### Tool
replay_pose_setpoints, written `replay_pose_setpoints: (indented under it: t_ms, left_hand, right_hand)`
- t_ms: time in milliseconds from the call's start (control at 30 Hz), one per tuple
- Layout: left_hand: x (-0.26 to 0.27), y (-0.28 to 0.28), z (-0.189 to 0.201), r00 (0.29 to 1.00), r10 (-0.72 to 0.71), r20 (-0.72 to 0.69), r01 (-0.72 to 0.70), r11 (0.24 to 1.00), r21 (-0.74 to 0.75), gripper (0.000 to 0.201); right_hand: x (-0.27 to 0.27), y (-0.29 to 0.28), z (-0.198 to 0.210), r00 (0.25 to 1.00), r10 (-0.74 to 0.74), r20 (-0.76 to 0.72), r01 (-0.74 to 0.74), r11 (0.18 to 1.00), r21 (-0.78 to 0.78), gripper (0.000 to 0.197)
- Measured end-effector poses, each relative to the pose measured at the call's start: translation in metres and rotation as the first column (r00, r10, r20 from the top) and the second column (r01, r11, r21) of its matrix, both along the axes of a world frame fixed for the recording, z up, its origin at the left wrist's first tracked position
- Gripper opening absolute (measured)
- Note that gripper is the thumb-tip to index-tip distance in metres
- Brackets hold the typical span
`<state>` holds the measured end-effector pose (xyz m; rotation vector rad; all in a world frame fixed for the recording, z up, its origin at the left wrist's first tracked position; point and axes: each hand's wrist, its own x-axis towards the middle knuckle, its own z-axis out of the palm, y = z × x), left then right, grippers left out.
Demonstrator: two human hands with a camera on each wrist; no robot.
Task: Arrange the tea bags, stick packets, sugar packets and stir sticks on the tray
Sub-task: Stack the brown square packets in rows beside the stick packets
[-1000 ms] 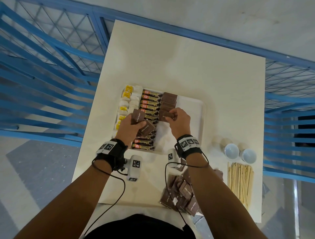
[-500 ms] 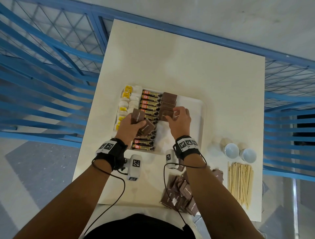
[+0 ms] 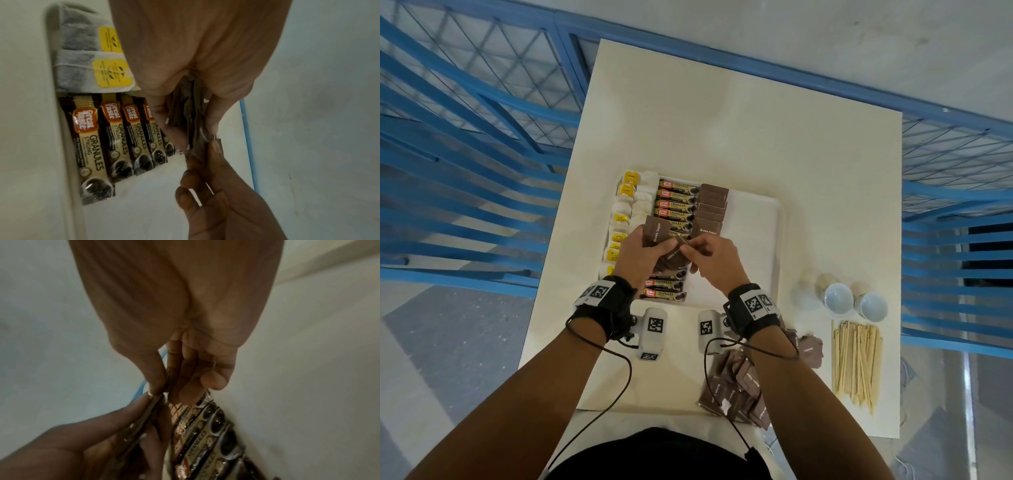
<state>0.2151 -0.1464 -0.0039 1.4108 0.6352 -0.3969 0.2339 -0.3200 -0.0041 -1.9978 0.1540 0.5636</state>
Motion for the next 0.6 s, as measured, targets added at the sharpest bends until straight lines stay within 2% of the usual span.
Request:
replay_pose_setpoints:
  t_ms: [100, 167, 233, 333, 467, 600]
  left_hand:
    - [-0.0019, -0.0024, 0.0019, 0.999, -0.041, -0.017, 0.041, 0.999, -0.017, 0.03]
    - [-0.0031, -0.004, 0.0024, 0.999, -0.043, -0.018, 0.043, 0.998, -0.037, 0.031]
    - [-0.0032, -0.0048, 0.0033, 1.0, -0.027, -0.009, 0.027, 0.999, -0.033, 0.033]
    - [-0.0032, -0.0038, 0.0029, 1.0, 0.014, 0.0, -0.014, 0.999, -0.031, 0.036]
    - [-0.0029, -0.0039, 0.0033, 0.999, 0.037, 0.006, -0.037, 0.999, -0.022, 0.035]
    - [-0.0032, -0.0046, 0.0023, 0.998, 0.06, 0.014, -0.06, 0.998, 0.012, 0.024]
  right_hand:
    - [0.0032, -0.0012, 0.0004, 0.995, -0.092, 0.033, 0.091, 0.995, 0.026, 0.004]
    - [0.0053, -0.0009, 0.0001, 0.992, -0.116, 0.054, 0.116, 0.993, 0.007, 0.006]
    - [0.0055, -0.0015, 0.0026, 0.992, -0.128, 0.014, 0.127, 0.991, 0.036, 0.009]
    - [0.0019, -0.0057, 0.0075, 0.993, -0.055, -0.1, 0.063, 0.995, 0.073, 0.026]
    - [-0.0013, -0.0096, 0.0091, 0.998, 0.006, -0.059, 0.0, 0.995, 0.095, 0.013]
    - [0.0012, -0.01, 0.0089, 0.999, -0.043, -0.029, 0.045, 0.997, 0.061, 0.015]
